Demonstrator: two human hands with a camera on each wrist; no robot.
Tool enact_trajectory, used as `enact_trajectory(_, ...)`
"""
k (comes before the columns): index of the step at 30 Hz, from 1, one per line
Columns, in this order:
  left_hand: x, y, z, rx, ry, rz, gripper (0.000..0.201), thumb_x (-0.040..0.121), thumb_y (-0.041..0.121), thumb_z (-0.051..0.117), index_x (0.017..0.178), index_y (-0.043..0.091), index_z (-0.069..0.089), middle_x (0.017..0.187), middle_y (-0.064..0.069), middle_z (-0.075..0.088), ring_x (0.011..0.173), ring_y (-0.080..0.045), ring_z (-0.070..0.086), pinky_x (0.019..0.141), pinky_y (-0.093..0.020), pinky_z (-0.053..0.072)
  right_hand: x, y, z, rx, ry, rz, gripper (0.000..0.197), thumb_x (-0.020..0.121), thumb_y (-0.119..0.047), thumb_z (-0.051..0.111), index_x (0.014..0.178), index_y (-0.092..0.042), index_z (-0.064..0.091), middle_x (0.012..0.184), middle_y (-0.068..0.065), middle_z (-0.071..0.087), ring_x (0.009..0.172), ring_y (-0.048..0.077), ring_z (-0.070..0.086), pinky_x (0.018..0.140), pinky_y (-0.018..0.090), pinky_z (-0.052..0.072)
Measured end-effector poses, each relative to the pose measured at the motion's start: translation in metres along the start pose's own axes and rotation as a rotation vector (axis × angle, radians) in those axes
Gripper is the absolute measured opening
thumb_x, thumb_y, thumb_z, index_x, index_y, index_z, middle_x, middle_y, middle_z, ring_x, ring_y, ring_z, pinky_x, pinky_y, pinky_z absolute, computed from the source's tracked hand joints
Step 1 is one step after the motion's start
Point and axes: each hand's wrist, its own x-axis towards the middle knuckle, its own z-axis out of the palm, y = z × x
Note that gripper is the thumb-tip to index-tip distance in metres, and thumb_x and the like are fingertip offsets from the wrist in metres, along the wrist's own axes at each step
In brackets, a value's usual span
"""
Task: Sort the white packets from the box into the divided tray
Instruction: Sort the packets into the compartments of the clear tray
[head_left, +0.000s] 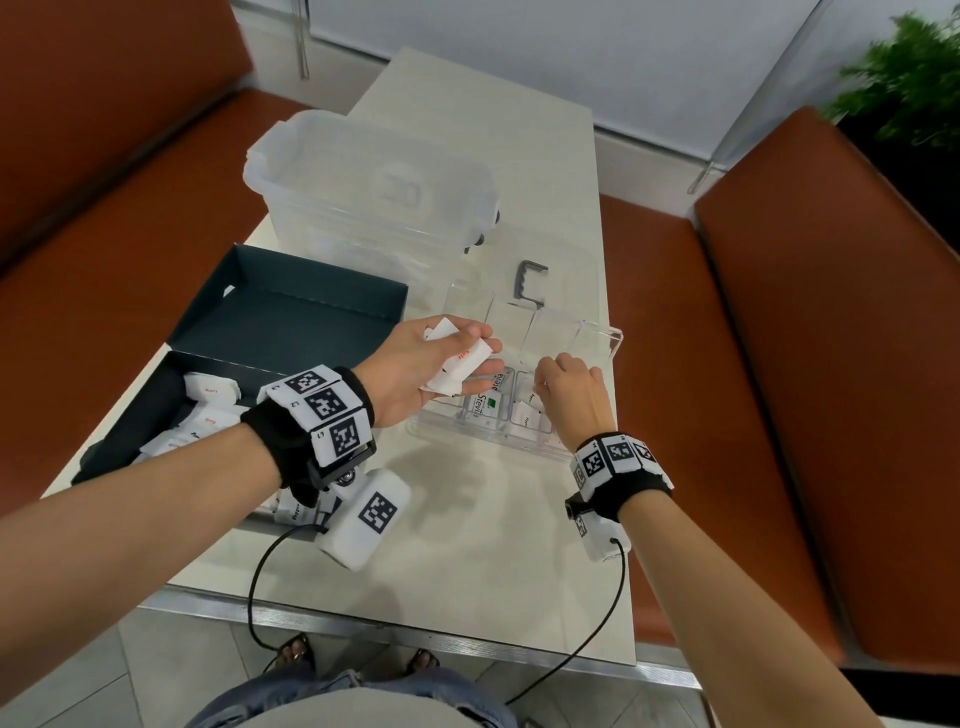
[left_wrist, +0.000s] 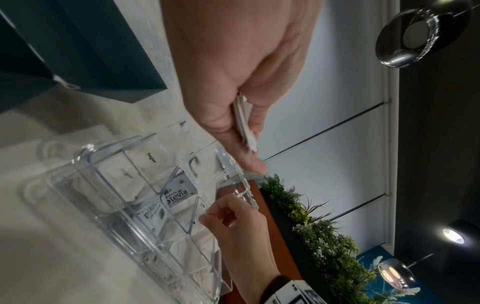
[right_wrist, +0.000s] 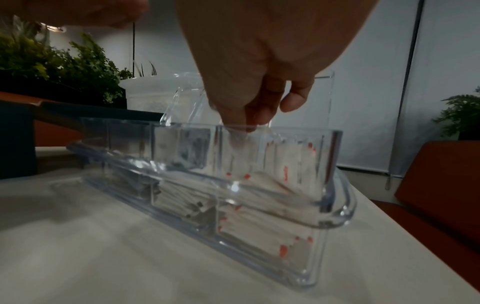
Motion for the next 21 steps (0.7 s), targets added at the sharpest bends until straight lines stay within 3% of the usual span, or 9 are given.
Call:
enact_trajectory(6, -0.002, 0.001, 0.003, 0.008, 0.006, 0.0, 0.023, 0.095, 0.014, 0.058, 0.112, -0.001, 0.062, 0.114, -0.02, 0.068, 0.1, -0.033, 0.069, 0.081, -0.04, 0.059, -0.001, -0.004, -0.008, 0.024, -0.012, 0.045, 0.019, 0.094, -0.003, 0.044, 0.105, -0.009, 0.058, 0.103, 0.007, 0.056, 0.093, 0.027, 0.051, 0.086, 0.035, 0.037)
enact_trajectory(9, -0.003, 0.002, 0.002, 0.002, 0.006, -0.012, 0.023, 0.096, 0.015, 0.057, 0.112, -0.001, 0.062, 0.114, -0.02, 0.068, 0.099, -0.032, 0.07, 0.08, -0.039, 0.06, -0.004, -0.005, -0.018, 0.12, 0.017, 0.052, 0.017, 0.095, -0.008, 0.047, 0.105, -0.011, 0.061, 0.1, 0.006, 0.057, 0.091, 0.027, 0.054, 0.084, 0.035, 0.035)
enact_trajectory(12, -0.004, 0.004, 0.003, -0.033, 0.002, -0.073, 0.026, 0.098, 0.019, 0.054, 0.115, 0.0, 0.06, 0.113, -0.021, 0.069, 0.098, -0.03, 0.07, 0.072, -0.035, 0.061, -0.008, -0.007, -0.033, 0.305, 0.091, 0.075, 0.013, 0.092, -0.009, 0.054, 0.099, -0.011, 0.065, 0.094, 0.006, 0.062, 0.082, 0.023, 0.058, 0.082, 0.033, 0.043)
enact_trajectory(16, -0.004, 0.007, 0.006, -0.139, -0.028, -0.194, 0.026, 0.1, 0.011, 0.046, 0.12, -0.002, 0.054, 0.118, -0.026, 0.065, 0.096, -0.03, 0.069, 0.075, -0.037, 0.061, -0.014, -0.025, -0.061, 0.701, 0.217, 0.134, 0.01, 0.09, -0.012, 0.06, 0.095, -0.015, 0.068, 0.087, 0.0, 0.067, 0.071, 0.006, 0.056, 0.063, 0.006, 0.04)
enact_trajectory(19, -0.005, 0.007, 0.01, -0.136, -0.092, -0.227, 0.032, 0.095, -0.006, 0.037, 0.123, -0.006, 0.052, 0.119, -0.028, 0.062, 0.097, -0.032, 0.068, 0.081, -0.04, 0.059, -0.017, -0.041, -0.079, 0.862, 0.117, 0.152, 0.014, 0.091, -0.029, 0.061, 0.103, -0.025, 0.068, 0.084, -0.011, 0.065, 0.065, -0.006, 0.057, 0.058, 0.003, 0.039)
enact_trajectory(21, -0.006, 0.007, 0.015, -0.061, -0.137, -0.188, 0.029, 0.094, -0.012, 0.039, 0.117, -0.007, 0.056, 0.111, -0.022, 0.067, 0.093, -0.028, 0.071, 0.076, -0.037, 0.06, -0.018, -0.044, -0.086, 0.876, 0.004, 0.161, 0.022, 0.089, -0.035, 0.064, 0.108, -0.026, 0.066, 0.089, -0.011, 0.065, 0.067, -0.002, 0.061, 0.059, 0.007, 0.042)
